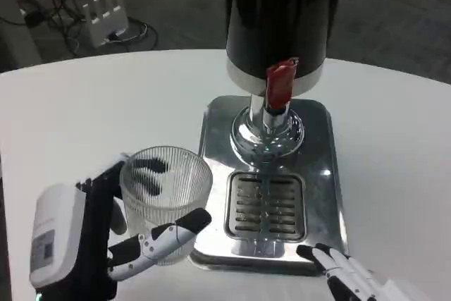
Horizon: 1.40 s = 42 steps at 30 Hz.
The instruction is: Grasp the cup under the faucet to collect the drink, then remove the cup.
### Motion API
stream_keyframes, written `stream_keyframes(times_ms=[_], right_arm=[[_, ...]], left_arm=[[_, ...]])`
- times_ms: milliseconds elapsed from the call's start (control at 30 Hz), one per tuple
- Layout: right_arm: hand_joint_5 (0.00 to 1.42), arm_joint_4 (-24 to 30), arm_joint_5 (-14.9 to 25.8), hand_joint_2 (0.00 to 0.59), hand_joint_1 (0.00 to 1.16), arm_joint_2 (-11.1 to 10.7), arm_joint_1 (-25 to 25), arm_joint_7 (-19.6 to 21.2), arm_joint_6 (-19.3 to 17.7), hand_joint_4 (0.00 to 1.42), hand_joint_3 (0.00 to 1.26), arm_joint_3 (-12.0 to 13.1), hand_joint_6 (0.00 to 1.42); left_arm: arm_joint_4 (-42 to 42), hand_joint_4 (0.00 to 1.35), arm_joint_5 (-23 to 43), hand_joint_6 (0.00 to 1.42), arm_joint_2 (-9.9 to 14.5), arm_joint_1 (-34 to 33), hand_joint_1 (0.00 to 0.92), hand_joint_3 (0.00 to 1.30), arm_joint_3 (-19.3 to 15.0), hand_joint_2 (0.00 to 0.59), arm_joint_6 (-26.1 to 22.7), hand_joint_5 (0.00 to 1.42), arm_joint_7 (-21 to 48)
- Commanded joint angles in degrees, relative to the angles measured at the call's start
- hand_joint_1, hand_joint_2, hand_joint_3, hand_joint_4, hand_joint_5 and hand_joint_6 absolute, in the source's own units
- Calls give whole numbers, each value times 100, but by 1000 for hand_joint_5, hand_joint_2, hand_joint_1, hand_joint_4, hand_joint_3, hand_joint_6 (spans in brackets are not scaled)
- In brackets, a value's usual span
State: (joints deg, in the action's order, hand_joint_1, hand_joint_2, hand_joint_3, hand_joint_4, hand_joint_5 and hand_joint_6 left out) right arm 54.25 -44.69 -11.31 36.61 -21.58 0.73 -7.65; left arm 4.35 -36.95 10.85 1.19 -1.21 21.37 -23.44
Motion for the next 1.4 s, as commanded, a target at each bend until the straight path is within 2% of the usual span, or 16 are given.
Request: stream_keyframes(times_ms=[33,167,367,533,667,933,1400], right_arm=[[0,36,65,480,533,-9,13,11,44,0,65,73,0],[0,45,33,480,533,-1,23,-6,56,0,65,35,0],[0,118,55,480,533,-12,63,-25,90,0,65,82,0],[0,113,175,480,533,-23,141,7,92,0,65,187,0],[0,125,218,480,533,-21,110,-13,95,0,65,221,0],[0,142,253,480,533,-45,151,-19,88,0,65,279,0],[0,128,344,485,529,-62,320,61,39,0,65,371,0]], left_arm=[[-572,1013,-172,1122,152,-520,265,910,66,111,54,1187,-332],[-1121,1024,-247,1125,235,-972,254,910,187,118,35,1190,-439],[-2020,1036,-390,1127,279,-1845,195,923,588,133,-86,1203,-538],[-2531,1040,-310,1141,204,-2188,163,936,821,150,-74,1217,-595],[-2884,1040,-391,1143,271,-2389,147,939,995,162,-51,1217,-690],[-3451,1054,-341,1145,314,-2755,135,947,1150,169,-23,1228,-886],[-4111,1054,-244,1145,90,-3482,113,947,1297,183,-80,1231,-1160]])
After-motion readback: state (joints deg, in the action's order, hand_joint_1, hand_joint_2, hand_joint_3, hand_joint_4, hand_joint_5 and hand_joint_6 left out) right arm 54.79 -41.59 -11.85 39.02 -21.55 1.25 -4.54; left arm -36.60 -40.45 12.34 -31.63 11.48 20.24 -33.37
